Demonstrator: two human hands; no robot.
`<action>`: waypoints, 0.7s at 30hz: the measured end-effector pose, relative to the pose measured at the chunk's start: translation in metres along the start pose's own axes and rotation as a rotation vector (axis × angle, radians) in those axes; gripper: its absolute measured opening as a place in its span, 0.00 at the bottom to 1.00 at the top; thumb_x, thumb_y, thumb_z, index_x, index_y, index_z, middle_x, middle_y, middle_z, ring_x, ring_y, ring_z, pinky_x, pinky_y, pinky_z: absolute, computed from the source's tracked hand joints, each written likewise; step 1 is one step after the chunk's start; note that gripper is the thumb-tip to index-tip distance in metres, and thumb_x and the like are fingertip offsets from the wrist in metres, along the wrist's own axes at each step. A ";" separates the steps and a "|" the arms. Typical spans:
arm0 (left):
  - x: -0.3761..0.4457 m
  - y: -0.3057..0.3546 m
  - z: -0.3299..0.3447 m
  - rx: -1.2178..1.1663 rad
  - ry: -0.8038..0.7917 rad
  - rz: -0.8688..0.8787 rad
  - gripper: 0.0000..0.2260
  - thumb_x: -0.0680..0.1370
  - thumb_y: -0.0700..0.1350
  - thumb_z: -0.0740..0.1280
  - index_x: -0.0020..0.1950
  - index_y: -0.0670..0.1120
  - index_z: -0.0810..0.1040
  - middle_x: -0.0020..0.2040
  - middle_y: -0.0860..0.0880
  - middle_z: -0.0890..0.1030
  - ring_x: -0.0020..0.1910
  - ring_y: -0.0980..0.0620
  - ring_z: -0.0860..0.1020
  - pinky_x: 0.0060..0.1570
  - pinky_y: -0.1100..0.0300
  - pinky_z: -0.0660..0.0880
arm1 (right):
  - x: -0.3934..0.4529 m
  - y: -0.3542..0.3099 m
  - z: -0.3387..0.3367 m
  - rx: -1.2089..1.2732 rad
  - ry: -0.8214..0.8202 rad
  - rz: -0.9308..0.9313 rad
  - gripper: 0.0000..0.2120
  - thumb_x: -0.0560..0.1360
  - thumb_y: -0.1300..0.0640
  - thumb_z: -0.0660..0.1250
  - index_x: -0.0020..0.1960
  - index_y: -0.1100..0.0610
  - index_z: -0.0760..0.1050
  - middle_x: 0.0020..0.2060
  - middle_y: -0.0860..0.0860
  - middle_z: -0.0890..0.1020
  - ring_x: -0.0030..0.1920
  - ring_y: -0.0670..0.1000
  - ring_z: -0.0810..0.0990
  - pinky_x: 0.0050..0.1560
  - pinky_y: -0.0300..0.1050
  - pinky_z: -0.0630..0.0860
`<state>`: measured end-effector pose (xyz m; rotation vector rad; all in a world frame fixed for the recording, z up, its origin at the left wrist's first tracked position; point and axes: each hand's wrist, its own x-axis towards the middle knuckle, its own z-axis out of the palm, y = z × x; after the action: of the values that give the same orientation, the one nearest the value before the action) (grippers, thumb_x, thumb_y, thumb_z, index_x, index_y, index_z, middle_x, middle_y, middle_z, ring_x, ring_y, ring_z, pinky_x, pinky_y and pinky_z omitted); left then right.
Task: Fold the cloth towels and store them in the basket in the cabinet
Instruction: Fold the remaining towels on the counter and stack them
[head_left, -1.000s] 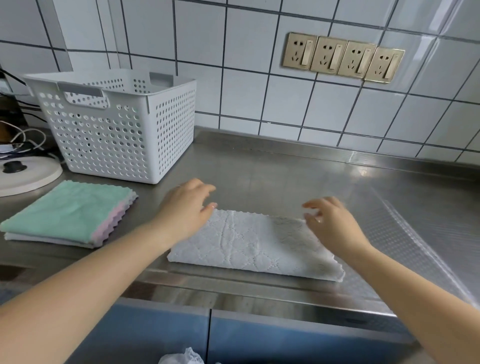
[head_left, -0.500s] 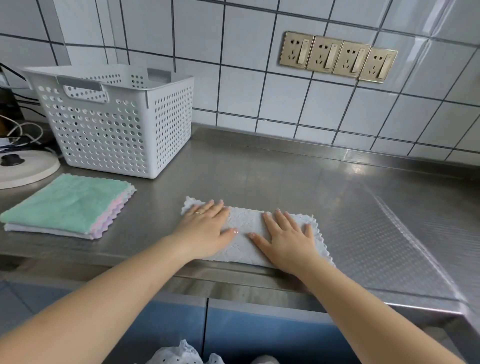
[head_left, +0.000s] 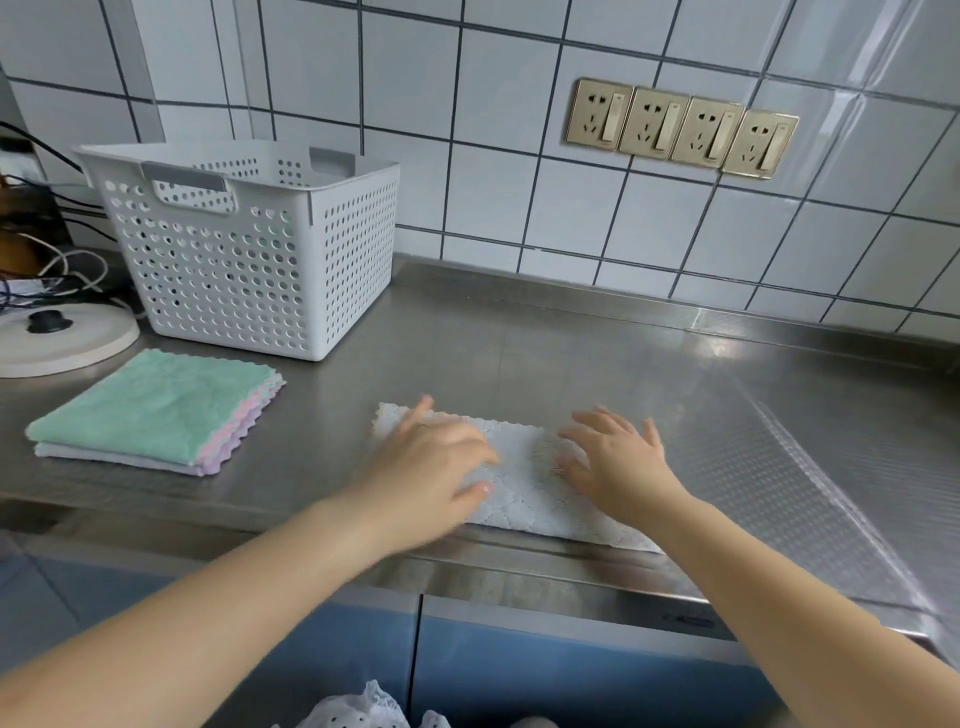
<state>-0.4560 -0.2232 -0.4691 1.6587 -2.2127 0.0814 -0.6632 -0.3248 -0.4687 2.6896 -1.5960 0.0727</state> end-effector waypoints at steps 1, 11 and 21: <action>-0.002 0.015 -0.001 -0.063 -0.035 0.067 0.14 0.77 0.53 0.63 0.61 0.53 0.77 0.59 0.55 0.77 0.61 0.54 0.73 0.73 0.56 0.50 | 0.004 -0.006 -0.002 0.059 0.054 -0.090 0.17 0.81 0.50 0.53 0.68 0.46 0.68 0.72 0.47 0.64 0.73 0.50 0.60 0.72 0.57 0.50; -0.004 0.021 0.016 0.113 -0.016 0.206 0.04 0.66 0.44 0.66 0.37 0.52 0.79 0.35 0.54 0.78 0.34 0.51 0.79 0.47 0.57 0.77 | 0.026 -0.019 -0.003 -0.039 -0.057 -0.357 0.23 0.76 0.65 0.54 0.66 0.45 0.70 0.64 0.48 0.71 0.60 0.54 0.73 0.59 0.45 0.67; -0.018 -0.041 -0.005 0.081 -0.025 0.036 0.06 0.70 0.43 0.72 0.43 0.55 0.80 0.44 0.57 0.81 0.48 0.52 0.79 0.65 0.47 0.66 | -0.009 -0.008 -0.009 -0.035 -0.016 -0.335 0.14 0.78 0.59 0.55 0.55 0.49 0.78 0.53 0.47 0.79 0.53 0.52 0.77 0.50 0.39 0.68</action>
<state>-0.4118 -0.2183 -0.4769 1.6708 -2.2861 0.1621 -0.6611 -0.3129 -0.4599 2.8910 -1.1156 0.0194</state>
